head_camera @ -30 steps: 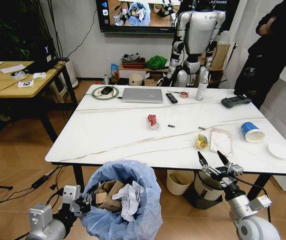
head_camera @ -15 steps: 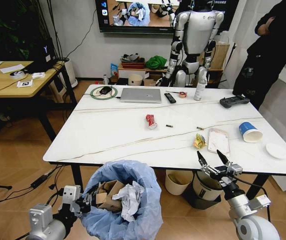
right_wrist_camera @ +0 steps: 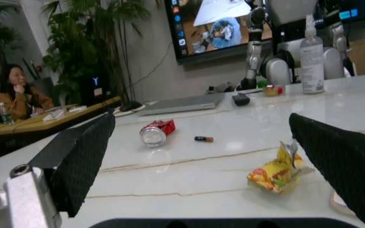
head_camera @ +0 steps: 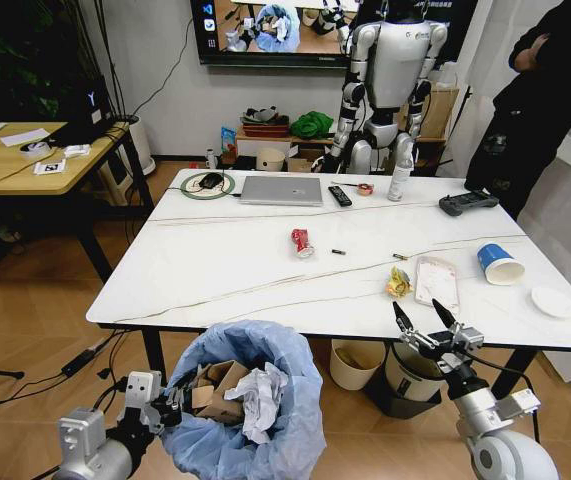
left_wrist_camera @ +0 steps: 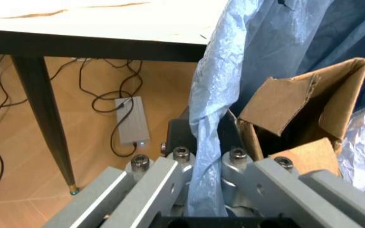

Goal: Pick up the trash bin and place the trash from the table into it.

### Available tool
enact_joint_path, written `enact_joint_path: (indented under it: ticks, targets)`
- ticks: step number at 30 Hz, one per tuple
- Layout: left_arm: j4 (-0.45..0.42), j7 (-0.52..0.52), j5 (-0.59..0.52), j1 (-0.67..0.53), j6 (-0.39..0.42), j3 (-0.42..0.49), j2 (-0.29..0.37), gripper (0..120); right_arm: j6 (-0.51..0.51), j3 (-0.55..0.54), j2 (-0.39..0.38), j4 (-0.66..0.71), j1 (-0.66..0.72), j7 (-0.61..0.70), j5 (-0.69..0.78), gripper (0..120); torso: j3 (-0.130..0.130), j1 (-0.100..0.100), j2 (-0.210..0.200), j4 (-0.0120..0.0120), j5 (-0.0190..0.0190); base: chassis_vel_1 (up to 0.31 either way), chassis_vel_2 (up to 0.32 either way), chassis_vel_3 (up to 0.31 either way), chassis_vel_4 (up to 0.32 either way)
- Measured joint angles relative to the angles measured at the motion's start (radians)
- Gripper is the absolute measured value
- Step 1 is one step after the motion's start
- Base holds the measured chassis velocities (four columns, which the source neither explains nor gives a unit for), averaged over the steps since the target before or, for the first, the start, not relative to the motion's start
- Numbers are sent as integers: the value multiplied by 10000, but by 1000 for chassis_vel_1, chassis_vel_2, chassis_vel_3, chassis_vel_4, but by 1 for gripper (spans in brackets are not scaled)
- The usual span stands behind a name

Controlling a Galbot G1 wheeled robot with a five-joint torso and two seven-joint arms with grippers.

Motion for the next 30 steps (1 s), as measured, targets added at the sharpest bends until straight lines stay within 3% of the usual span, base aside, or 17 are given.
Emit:
enact_joint_path:
  ticks: [4, 8, 13, 19, 30]
  targets:
    - [-43, 0, 4, 56, 0, -40, -4, 0, -22, -169, -335, -59, 283, 131, 91, 100, 0, 0, 0, 0, 1, 0, 0, 0, 0]
    - [-108, 0, 87, 212, 0, -139, -149, 0, -467, -581, -1631, -513, 1097, 471, 565, 100, 1, 1, -1, 2, 2, 0, 0, 0, 0]
    - [-207, 4, 149, 363, -2, -257, -322, 0, -720, -1230, -2592, -929, 1885, 873, 1230, 100, 1, 0, -1, 2, 2, 0, 0, 0, 0]
    - [-220, 5, 85, 391, 4, -324, -265, 0, -817, -1766, -3189, -1176, 2422, 1422, 1540, 100, 1, 1, -1, -3, 0, 0, 0, 0, 0]
    - [-230, 17, 186, 579, -17, -423, -368, 0, -965, -4015, -3749, -2208, 4718, 2317, 2167, 100, 1, 1, -1, 4, -2, 0, 0, 0, 0]
